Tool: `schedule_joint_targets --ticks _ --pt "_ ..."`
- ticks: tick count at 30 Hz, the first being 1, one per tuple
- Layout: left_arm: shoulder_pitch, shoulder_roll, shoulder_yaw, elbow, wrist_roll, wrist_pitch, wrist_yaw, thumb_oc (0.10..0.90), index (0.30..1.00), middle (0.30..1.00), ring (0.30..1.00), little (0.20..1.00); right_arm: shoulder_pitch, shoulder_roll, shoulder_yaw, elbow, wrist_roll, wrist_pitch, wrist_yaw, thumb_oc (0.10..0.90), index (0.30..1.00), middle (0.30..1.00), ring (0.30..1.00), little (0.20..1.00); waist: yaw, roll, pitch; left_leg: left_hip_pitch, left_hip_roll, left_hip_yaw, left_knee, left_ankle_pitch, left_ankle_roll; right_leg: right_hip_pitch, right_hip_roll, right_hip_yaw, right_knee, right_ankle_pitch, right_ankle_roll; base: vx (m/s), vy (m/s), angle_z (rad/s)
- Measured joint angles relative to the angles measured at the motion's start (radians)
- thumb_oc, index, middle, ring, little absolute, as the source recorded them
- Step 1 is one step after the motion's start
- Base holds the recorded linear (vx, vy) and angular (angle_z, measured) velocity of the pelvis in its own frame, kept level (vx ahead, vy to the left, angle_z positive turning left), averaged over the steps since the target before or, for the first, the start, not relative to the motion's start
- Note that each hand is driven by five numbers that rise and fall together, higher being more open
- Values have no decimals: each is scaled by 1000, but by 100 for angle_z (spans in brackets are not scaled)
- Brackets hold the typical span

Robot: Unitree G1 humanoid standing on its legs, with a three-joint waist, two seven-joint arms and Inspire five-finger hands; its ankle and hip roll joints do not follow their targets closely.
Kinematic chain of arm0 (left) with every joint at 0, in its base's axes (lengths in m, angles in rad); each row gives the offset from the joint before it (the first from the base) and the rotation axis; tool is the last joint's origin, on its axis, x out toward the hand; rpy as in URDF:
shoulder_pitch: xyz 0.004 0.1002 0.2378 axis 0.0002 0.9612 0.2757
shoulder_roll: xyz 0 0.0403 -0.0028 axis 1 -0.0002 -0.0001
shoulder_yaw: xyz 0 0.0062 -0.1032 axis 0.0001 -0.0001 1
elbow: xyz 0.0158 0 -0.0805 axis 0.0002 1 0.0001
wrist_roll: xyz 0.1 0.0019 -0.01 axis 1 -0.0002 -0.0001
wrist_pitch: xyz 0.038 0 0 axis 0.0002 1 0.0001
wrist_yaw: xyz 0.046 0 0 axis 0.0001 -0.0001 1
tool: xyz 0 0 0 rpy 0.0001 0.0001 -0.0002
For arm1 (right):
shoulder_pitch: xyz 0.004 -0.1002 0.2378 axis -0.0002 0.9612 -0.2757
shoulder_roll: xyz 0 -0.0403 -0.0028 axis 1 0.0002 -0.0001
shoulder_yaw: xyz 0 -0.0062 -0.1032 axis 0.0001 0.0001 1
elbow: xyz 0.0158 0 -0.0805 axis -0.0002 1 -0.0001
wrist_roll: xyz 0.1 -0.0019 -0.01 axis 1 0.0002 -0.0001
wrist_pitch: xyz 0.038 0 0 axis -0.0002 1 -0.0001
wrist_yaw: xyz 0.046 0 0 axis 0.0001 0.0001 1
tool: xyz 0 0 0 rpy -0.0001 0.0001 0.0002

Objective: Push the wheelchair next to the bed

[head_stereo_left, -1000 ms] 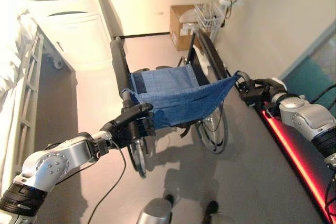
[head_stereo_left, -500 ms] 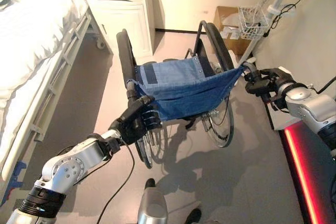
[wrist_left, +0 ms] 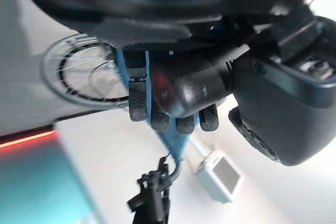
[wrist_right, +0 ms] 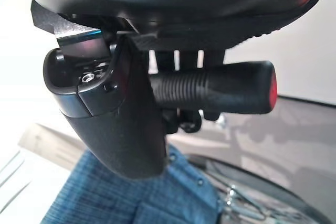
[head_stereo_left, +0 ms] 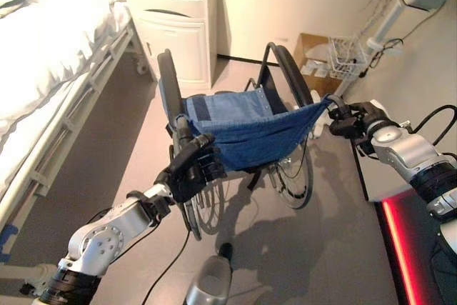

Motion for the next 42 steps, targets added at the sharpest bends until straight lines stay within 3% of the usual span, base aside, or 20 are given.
schedule_joint_targets --ticks 2,6,11,14,15,16,17,19,20,21,22,24,26,27,35,38,39,40,41,42 --pt "2 4 18 0 18 -1 -20 400 300 300 300 300 -4 15 0 -1 3 5 0 400 300 300 300 300 13 -25 -2 0 -1 2 32 -24 55 3 -6 -1 29 -35 4 385 -37 8" --pt "10 2 63 1 20 -10 12 400 300 300 300 300 -25 32 -1 -3 3 3 -11 400 300 300 300 300 11 -11 -2 15 -16 -72 48 -53 63 -71 -54 16 310 -55 46 306 -15 21" --pt "-3 50 66 11 23 -38 37 400 300 300 300 300 -31 32 -3 -16 7 -10 -10 400 300 300 300 300 18 -41 -2 24 -7 -74 63 -62 74 -164 -59 166 536 20 177 150 -149 31" --pt "-26 102 60 15 14 -41 39 400 300 300 300 300 -33 29 -23 -19 12 -12 4 400 300 300 300 300 -21 -47 0 79 5 -193 -72 -30 33 -220 -32 176 640 162 150 276 -144 77" --pt "-26 108 57 16 14 -41 46 400 300 300 300 300 -32 27 -28 -19 12 -12 15 400 300 300 300 300 -23 -46 1 103 1 -213 -115 -18 15 -228 -42 180 655 147 128 206 -249 54" --pt "-25 104 56 22 13 -42 73 400 300 300 300 300 -33 22 -43 -32 11 -19 26 400 300 300 300 300 -23 -22 11 151 6 -261 -182 10 -7 -229 -66 181 611 67 16 215 -372 7" --pt "-28 84 57 34 -1 -50 95 400 300 300 300 300 -34 -3 -63 -68 11 -52 35 400 300 300 300 300 -22 54 39 189 40 -348 -235 19 -22 -258 -64 185 551 16 -29 182 -349 4" --pt "-35 52 65 63 -19 -69 105 400 300 300 300 300 -41 -40 -91 -132 21 -75 47 400 300 300 300 300 -43 165 67 185 108 -401 -238 39 -53 -308 -23 239 337 11 -34 184 -405 44" --pt "-51 50 65 91 -24 -87 104 400 300 300 300 300 -53 -63 -95 -170 42 -83 47 400 300 300 300 300 -63 188 72 152 109 -446 -220 38 -57 -323 -39 318 101 63 23 174 -374 60" --pt "-51 50 65 91 -24 -87 104 400 300 300 300 300 -53 -63 -95 -170 42 -83 47 400 300 300 300 300 -63 188 72 152 109 -446 -220 38 -57 -323 -39 318 101 63 23 266 -510 135" --pt "-79 40 56 135 -23 -103 102 400 300 300 300 300 -59 -63 -98 -169 71 -85 45 400 300 300 300 300 -104 172 75 119 75 -491 -181 21 -106 -255 -84 282 -83 302 39 279 -527 138" --pt "-88 30 17 152 -24 -118 101 400 300 300 300 300 -52 -68 -64 -157 76 -68 7 400 300 300 300 300 -102 177 73 147 86 -485 -181 41 -103 -279 -81 249 118 203 29 281 -487 137" --pt "-52 64 -8 95 -23 -107 65 400 300 300 300 300 -35 -98 -49 -149 91 -23 4 400 300 300 300 300 -137 160 66 171 131 -571 -203 41 -103 -306 -52 264 258 122 6 268 -336 154" --pt "-39 75 -18 76 -23 -101 49 400 300 300 300 300 -34 -101 -41 -148 91 -9 4 400 300 300 300 300 -136 107 48 136 104 -549 -193 53 -120 -266 -45 266 136 97 -4 273 -318 143" --pt "59 -35 -92 -24 -21 -71 71 400 300 300 300 300 -59 -100 -11 -67 91 4 9 400 300 300 300 300 -93 68 49 50 123 -429 -68 205 -131 -165 23 159 75 91 -52 140 -232 57" --pt "61 -34 -87 -32 -21 -71 109 400 300 300 300 300 -57 -100 28 -67 91 46 9 400 300 300 300 300 -102 64 48 50 126 -307 -39 293 -42 -129 12 97 133 89 -50 157 -78 65" --pt "61 -46 -75 -37 -19 -71 118 400 300 300 300 300 -56 -98 33 -69 91 52 9 400 300 300 300 300 -113 93 50 67 162 -312 -67 332 -7 -205 -12 96 325 91 -46 123 -5 54" --pt "61 -47 -64 -44 -13 -72 118 400 300 300 300 300 -57 -96 32 -85 90 53 7 400 300 300 300 300 -114 102 47 67 178 -306 -92 354 -9 -263 -36 112 354 44 -98 253 41 21" --pt "63 -33 -43 -50 -13 -73 117 400 300 300 300 300 -59 -94 32 -119 93 56 7 400 300 300 300 300 -107 66 22 57 153 -280 -116 358 -39 -270 -84 137 129 80 -104 330 82 28" --pt "46 -56 -31 -17 -1 -70 118 400 300 300 300 300 -53 -70 15 -128 89 54 5 400 300 300 300 300 -124 93 24 41 174 -283 -89 304 -105 -209 -44 89 81 109 -104 326 80 18"
